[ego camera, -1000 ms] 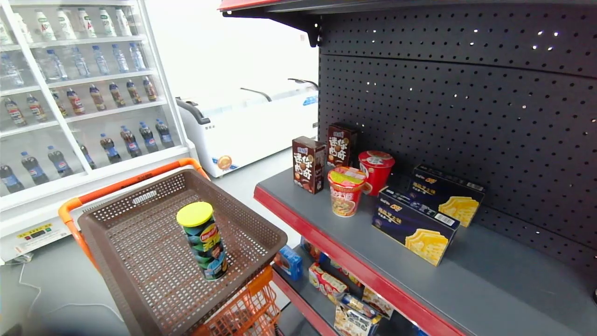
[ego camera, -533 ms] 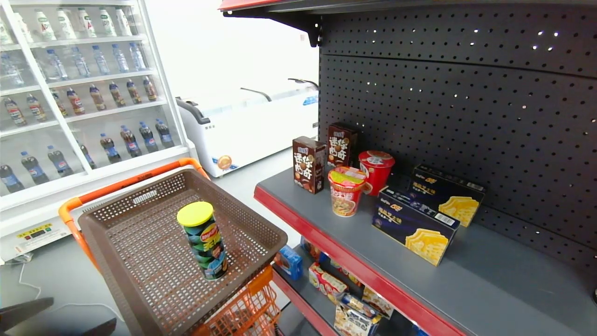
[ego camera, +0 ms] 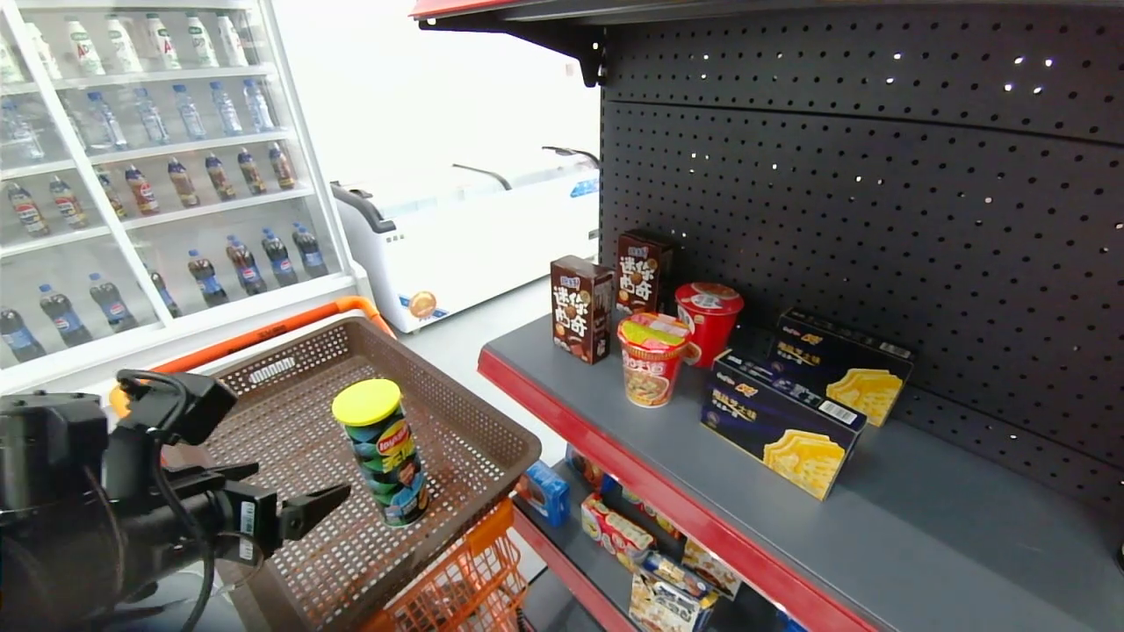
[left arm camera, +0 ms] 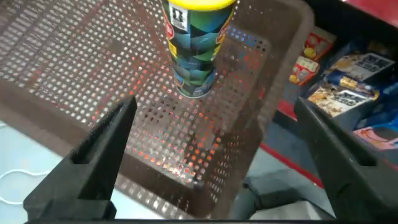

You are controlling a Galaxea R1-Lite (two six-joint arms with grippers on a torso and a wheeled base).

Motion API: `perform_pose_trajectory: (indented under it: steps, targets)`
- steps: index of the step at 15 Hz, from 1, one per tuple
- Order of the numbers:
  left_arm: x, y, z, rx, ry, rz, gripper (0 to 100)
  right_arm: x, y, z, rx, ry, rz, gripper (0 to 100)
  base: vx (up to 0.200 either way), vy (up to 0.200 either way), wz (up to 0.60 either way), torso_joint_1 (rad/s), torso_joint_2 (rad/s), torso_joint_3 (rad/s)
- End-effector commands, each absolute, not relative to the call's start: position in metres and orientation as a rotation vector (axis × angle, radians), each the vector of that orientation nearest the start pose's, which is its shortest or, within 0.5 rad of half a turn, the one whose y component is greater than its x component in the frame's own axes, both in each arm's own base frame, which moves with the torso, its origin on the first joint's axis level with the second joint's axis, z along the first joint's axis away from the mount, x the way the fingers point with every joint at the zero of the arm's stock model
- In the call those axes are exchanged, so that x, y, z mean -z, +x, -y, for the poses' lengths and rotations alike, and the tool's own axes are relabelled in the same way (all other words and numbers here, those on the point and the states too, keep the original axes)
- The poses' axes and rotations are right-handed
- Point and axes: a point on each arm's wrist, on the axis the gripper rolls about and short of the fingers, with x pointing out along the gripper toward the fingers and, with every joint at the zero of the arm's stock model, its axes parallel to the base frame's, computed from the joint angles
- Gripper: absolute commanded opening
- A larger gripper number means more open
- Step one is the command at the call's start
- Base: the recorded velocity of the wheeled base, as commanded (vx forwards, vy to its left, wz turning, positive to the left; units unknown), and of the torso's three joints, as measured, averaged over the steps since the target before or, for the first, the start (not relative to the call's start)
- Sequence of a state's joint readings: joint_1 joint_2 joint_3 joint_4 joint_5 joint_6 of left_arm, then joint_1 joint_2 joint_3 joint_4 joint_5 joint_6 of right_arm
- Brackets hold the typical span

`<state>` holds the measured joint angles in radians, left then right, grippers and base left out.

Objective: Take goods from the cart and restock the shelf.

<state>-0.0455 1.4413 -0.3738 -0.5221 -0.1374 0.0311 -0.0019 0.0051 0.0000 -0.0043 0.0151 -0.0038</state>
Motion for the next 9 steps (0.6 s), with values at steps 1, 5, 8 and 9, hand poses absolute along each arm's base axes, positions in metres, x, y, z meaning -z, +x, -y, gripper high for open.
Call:
perform_pose_trajectory:
  steps: [1, 5, 8, 9]
  targets:
    - [-0.087, 0.22, 0.014, 0.188, -0.003, -0.679, 100, -0.076, -0.022, 0.0, -0.014, -0.005, -0.002, 100, 0.0, 0.0, 0.0, 0.0, 0.0, 0.0]
    - [-0.06, 0.248, 0.011, 0.177, -0.006, -0.614, 100, -0.076, -0.022, 0.0, -0.014, -0.005, -0.002, 100, 0.0, 0.0, 0.0, 0.0, 0.0, 0.0]
    - [-0.046, 0.262, 0.013, 0.206, -0.007, -0.581, 100, -0.076, -0.022, 0.0, -0.014, -0.005, -0.002, 100, 0.0, 0.0, 0.0, 0.0, 0.0, 0.0]
    - [-0.045, 0.262, 0.013, 0.206, -0.007, -0.584, 100, -0.076, -0.022, 0.0, -0.014, -0.005, -0.002, 100, 0.0, 0.0, 0.0, 0.0, 0.0, 0.0]
